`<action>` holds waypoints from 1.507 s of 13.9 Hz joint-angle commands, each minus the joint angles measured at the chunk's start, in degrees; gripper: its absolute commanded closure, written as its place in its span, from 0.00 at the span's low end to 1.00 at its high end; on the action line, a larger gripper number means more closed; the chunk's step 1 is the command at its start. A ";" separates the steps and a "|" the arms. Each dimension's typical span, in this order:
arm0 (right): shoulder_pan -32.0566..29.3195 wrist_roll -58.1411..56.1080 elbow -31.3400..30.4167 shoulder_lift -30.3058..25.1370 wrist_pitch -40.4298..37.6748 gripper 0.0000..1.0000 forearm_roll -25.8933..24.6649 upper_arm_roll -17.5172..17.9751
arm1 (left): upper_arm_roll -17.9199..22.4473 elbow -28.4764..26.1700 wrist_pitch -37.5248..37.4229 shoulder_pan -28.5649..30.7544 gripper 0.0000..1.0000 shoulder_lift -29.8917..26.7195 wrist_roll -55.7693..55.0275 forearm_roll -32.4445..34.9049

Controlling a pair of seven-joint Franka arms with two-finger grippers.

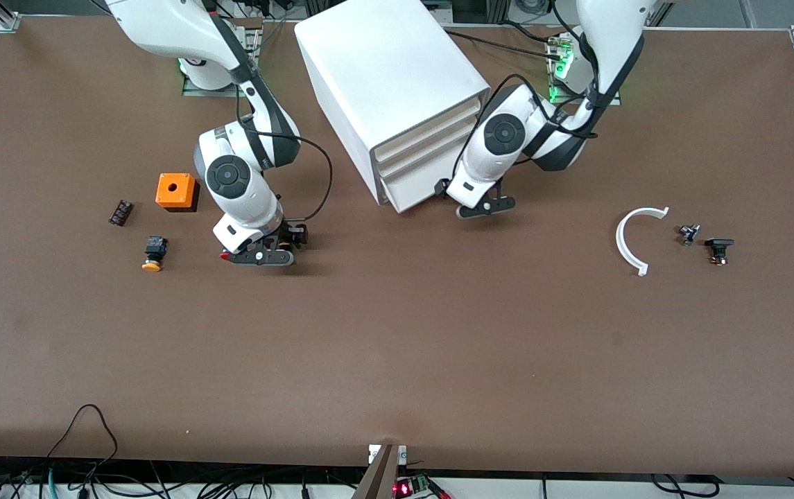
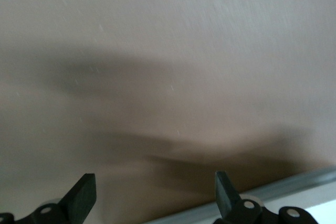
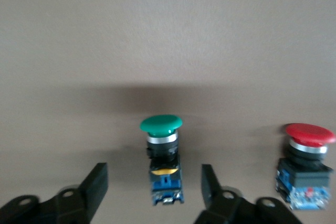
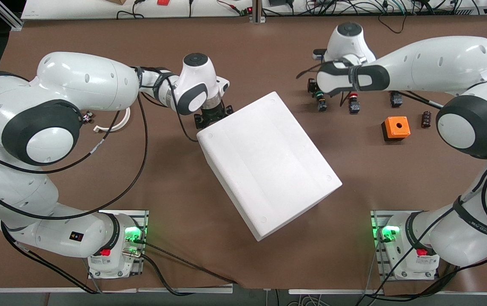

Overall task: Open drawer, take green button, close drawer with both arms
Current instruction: 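Place the green button beside the red button with the right gripper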

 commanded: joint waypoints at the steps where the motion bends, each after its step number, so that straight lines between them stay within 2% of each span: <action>1: -0.43 2.23 10.72 -1.31 -14.00 0.00 0.64 0.21 | -1.06 -1.34 -2.06 0.08 0.00 -2.62 0.42 -0.62; 3: -2.26 2.23 18.55 -1.66 -23.42 0.00 0.29 0.12 | -2.64 -1.34 -3.73 0.08 0.00 -3.06 0.42 -0.62; 6: -5.78 2.14 27.61 -2.10 -33.10 0.00 0.03 0.03 | -4.75 -1.34 -3.91 0.08 0.00 -3.15 0.33 -0.62; 8: -10.78 1.62 32.54 -2.19 -37.94 0.00 -0.06 1.17 | -5.10 -1.17 -3.91 0.17 0.00 -3.76 0.42 -0.71; 9: -13.94 1.36 33.78 -3.06 -39.09 0.00 -0.67 3.35 | -5.11 -0.91 -3.91 0.52 0.00 -4.20 0.42 -0.71; 11: -21.84 1.27 33.62 -5.52 -40.76 0.00 -4.17 9.49 | -4.93 -0.73 -3.91 2.70 0.00 -6.12 0.42 -0.62; 13: -27.13 1.26 33.27 -7.80 -42.97 0.00 -9.00 14.43 | -4.23 0.49 -2.68 6.57 0.00 -7.62 0.59 -0.10; 17: -31.44 0.39 31.51 -12.11 -43.41 0.00 -9.82 14.71 | 2.09 4.54 -2.76 12.64 0.00 -13.33 1.38 0.34; 18: -33.20 -2.49 31.07 -12.56 -44.11 0.00 -9.56 14.63 | 3.06 5.42 -3.72 13.78 0.00 -14.91 4.87 0.34; 19: -34.96 -8.34 30.89 -13.26 -45.25 0.00 -9.47 14.36 | 4.46 6.12 -7.04 14.40 0.00 -16.75 10.64 0.34; 21: -37.16 -17.78 30.54 -13.61 -48.40 0.00 -9.12 12.61 | 7.97 11.55 -15.72 14.67 0.00 -18.87 21.29 0.26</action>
